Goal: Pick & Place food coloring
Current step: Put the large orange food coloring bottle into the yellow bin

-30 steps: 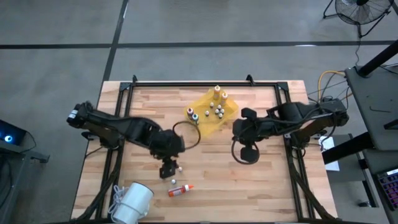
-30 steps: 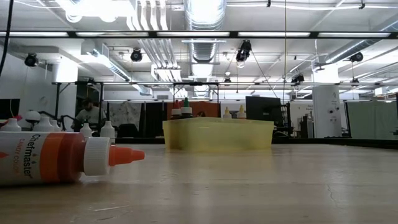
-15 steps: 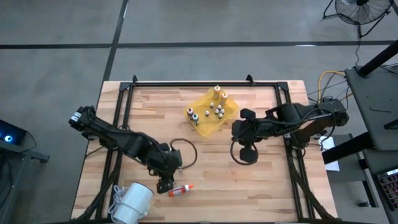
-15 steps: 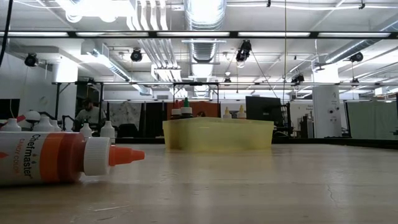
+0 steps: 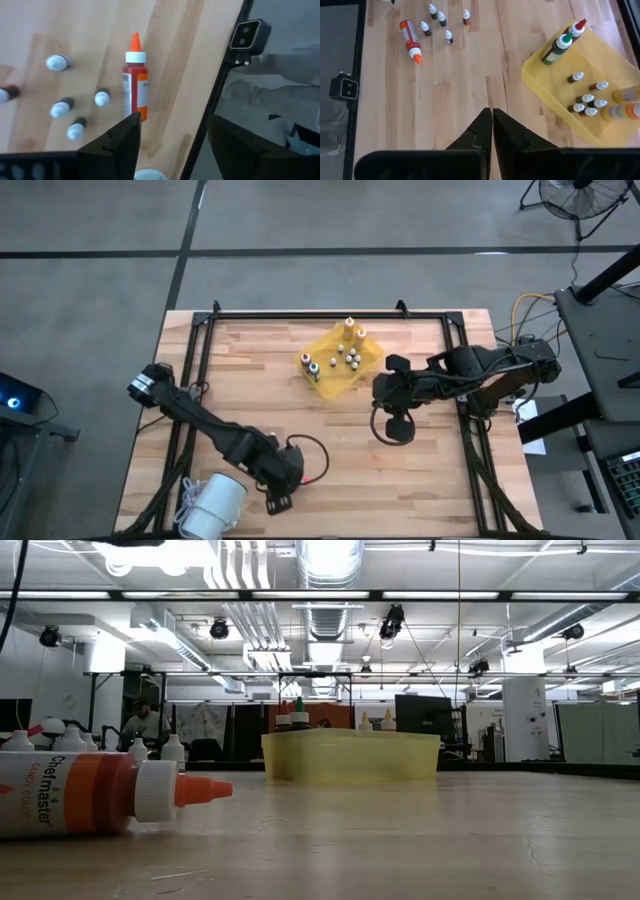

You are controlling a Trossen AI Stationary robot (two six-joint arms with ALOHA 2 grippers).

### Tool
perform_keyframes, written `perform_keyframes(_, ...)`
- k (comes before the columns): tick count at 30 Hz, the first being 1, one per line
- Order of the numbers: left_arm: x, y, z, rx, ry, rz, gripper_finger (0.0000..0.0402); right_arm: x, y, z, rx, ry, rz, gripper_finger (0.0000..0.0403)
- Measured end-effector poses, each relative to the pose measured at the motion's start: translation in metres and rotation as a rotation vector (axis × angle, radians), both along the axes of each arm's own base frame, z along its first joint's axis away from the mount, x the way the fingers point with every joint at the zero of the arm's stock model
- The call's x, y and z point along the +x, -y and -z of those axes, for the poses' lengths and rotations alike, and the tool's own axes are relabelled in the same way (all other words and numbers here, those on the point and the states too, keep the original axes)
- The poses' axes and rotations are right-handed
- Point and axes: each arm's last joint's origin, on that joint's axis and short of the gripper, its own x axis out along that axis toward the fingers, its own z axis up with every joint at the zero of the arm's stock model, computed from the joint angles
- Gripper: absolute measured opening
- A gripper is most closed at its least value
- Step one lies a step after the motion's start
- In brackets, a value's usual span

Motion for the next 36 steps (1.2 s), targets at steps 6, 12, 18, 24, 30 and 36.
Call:
perform_keyframes(6, 0.009, 0.012, 0.02, 0.008, -0.047, -0.029, 0.0197, 0.0, 0.0, 0.0, -0.009, 0.0, -0.013, 0.0009)
perform_keyframes(12, 0.016, 0.016, 0.037, 0.027, -0.083, -0.04, 0.0197, 0.0, 0.0, 0.0, -0.018, -0.001, -0.025, 0.0009)
perform_keyframes(18, 0.018, 0.016, 0.038, 0.031, -0.078, -0.051, 0.0197, 0.0, 0.0, 0.0, -0.021, 0.0, -0.027, 0.0009)
perform_keyframes(24, 0.018, 0.016, 0.038, 0.048, -0.066, -0.073, 0.0197, 0.0, 0.0, 0.0, -0.027, 0.0, -0.032, 0.0009)
perform_keyframes(30, 0.019, 0.015, 0.038, 0.052, -0.064, -0.075, 0.0201, 0.0, 0.0, 0.0, -0.033, 0.0, -0.036, 0.0009)
perform_keyframes(36, 0.018, 0.015, 0.039, 0.053, -0.065, -0.076, 0.0244, 0.0, 0.0, 0.0, -0.033, 0.0, -0.036, 0.0009)
